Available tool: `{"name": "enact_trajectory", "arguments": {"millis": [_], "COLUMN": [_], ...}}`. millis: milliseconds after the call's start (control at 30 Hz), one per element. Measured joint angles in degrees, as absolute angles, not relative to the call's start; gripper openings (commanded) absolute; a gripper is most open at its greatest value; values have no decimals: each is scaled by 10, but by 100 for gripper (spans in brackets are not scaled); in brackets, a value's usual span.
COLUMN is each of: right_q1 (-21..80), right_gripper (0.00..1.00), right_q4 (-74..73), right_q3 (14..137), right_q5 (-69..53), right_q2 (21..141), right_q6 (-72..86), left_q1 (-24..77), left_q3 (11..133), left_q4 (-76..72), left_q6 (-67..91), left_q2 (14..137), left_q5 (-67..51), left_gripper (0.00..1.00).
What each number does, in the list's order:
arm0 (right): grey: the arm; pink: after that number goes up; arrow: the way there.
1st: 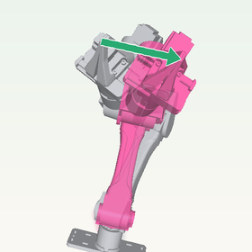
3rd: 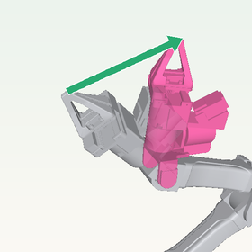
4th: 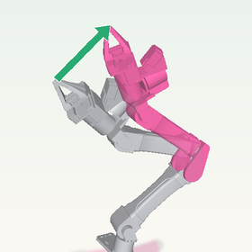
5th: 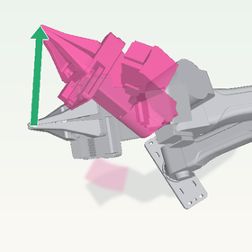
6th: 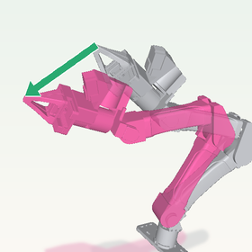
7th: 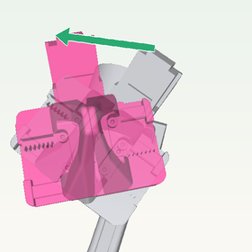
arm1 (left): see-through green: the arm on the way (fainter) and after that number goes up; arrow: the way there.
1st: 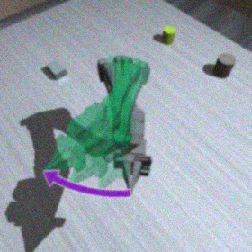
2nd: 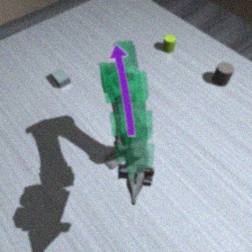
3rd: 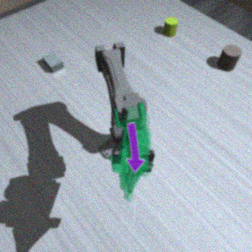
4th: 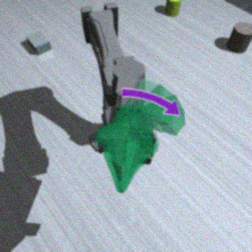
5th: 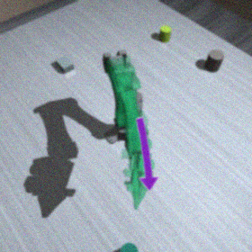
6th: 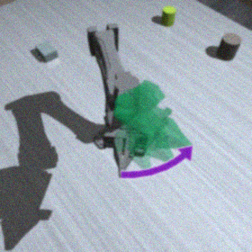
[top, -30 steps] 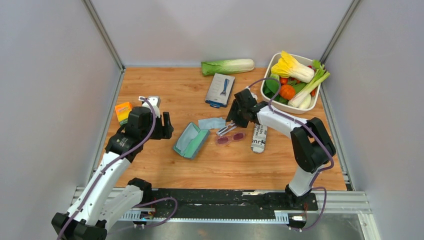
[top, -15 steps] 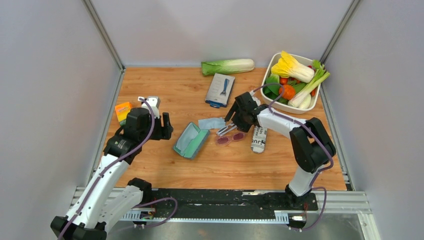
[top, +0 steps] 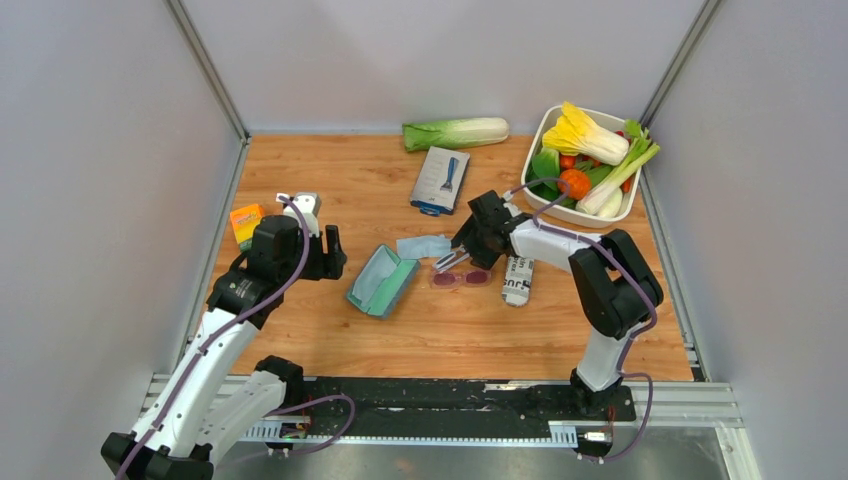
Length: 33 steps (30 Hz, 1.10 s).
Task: Organize the sunglasses
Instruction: Pick up the sunglasses from the center of the board.
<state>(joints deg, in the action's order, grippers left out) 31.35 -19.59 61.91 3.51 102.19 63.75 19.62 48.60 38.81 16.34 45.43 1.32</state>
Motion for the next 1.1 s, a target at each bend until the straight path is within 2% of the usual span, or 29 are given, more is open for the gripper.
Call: {"name": "enact_trajectory", "arguments": {"millis": [267,400,700,1100], "right_q1": [313,309,299,299], "right_gripper": [40,33,35,35], "right_q4": [-192,-189,-174,-150], "right_q3": [636,637,634,616], "right_q5": [43,54,83,111], "right_q2": [1053,1054,1046,907], "right_q6": [678,690,658,574], "left_q1": [196,196,196,196], "left_q3": [486,486,486,486], "left_q4": [388,388,387,387], "left_q6": [163,163,163,163], "left_q2": [454,454,448,447], "left_q5": [10,9,7,-1], "left_gripper": [77,76,77,77]}}
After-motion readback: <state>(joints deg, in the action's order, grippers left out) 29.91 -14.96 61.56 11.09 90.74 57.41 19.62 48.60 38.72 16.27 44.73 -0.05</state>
